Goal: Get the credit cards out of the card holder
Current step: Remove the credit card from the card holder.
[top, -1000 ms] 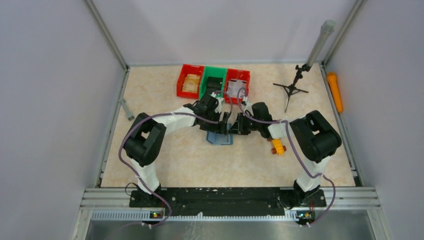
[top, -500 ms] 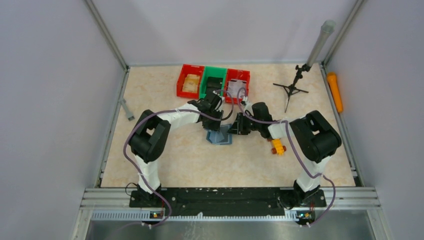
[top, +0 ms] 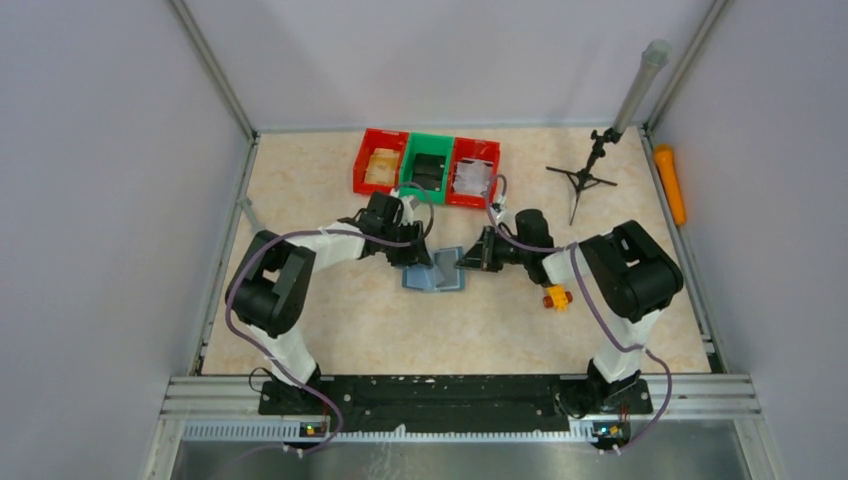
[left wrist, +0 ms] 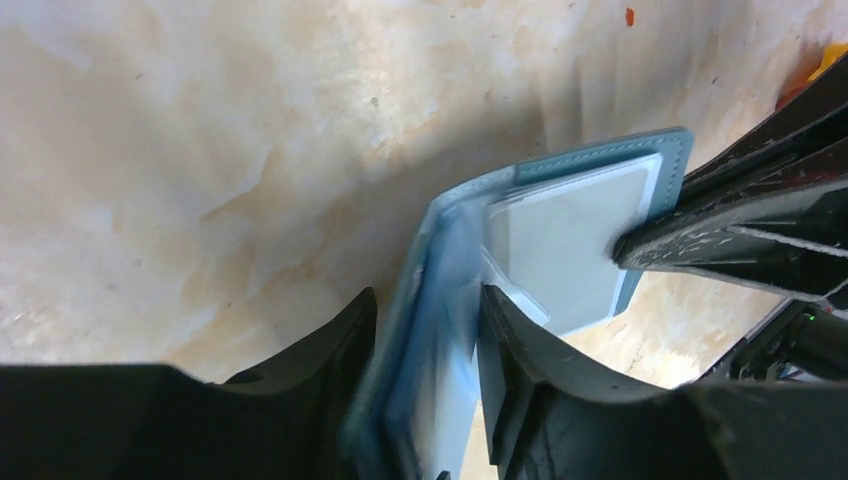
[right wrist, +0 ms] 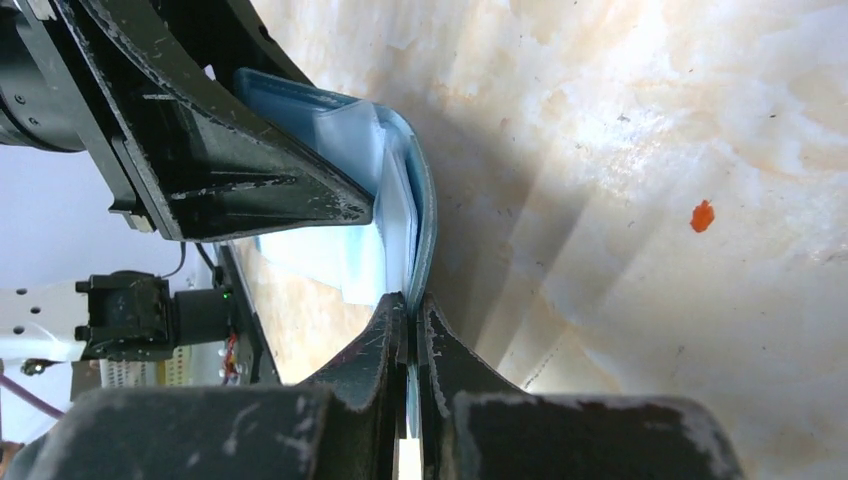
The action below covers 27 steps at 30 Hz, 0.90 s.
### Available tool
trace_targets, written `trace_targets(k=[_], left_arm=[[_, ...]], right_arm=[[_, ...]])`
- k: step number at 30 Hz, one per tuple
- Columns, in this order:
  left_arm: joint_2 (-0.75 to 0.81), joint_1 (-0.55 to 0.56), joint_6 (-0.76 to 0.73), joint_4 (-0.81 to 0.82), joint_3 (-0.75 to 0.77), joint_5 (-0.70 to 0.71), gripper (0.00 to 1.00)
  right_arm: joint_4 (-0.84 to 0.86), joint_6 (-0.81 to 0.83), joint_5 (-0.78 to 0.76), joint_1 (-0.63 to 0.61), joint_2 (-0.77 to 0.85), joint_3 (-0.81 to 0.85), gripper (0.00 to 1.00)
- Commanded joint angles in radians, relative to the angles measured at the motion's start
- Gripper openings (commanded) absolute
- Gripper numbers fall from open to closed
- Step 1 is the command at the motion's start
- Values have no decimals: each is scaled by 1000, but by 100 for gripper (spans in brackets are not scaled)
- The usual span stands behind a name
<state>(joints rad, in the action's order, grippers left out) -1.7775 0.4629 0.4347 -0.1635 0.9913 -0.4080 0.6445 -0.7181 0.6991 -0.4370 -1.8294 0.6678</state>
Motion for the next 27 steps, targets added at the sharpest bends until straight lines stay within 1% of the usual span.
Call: trace_targets(k=[1, 4, 6, 10, 12, 14, 15, 20, 21, 24, 25, 27], left_arm=[[90, -29, 10, 21, -42, 79, 49], [124, -43, 22, 6, -57, 165, 63], [155, -52, 38, 27, -79, 175, 72], [220, -58, 59, 126, -147, 141, 86], [226, -60, 63, 137, -155, 128, 90], [214, -64, 71, 153, -158, 82, 97], [204, -64, 75, 170, -159, 49, 99], [102, -64, 90, 200, -121, -101, 99], [85, -64, 101, 214, -120, -126, 96], [47, -48, 128, 279, -128, -178, 81], [36, -37, 125, 275, -119, -177, 79], [19, -10, 108, 238, -87, -162, 78]], right_arm=[[55, 9, -25, 33, 53, -22, 0], [25, 33, -58, 36, 81, -28, 0], [15, 40, -69, 37, 86, -28, 0], [21, 40, -70, 38, 85, -31, 0], [24, 40, -71, 38, 87, -31, 0], [26, 41, -67, 38, 87, -31, 0], [27, 41, -65, 37, 87, -31, 0], [36, 39, -53, 36, 84, -30, 0], [36, 38, -53, 35, 81, -28, 0], [34, 35, -48, 24, 71, -18, 0], [37, 34, -47, 17, 69, -16, 0], [54, 34, -38, 2, 70, -10, 0]])
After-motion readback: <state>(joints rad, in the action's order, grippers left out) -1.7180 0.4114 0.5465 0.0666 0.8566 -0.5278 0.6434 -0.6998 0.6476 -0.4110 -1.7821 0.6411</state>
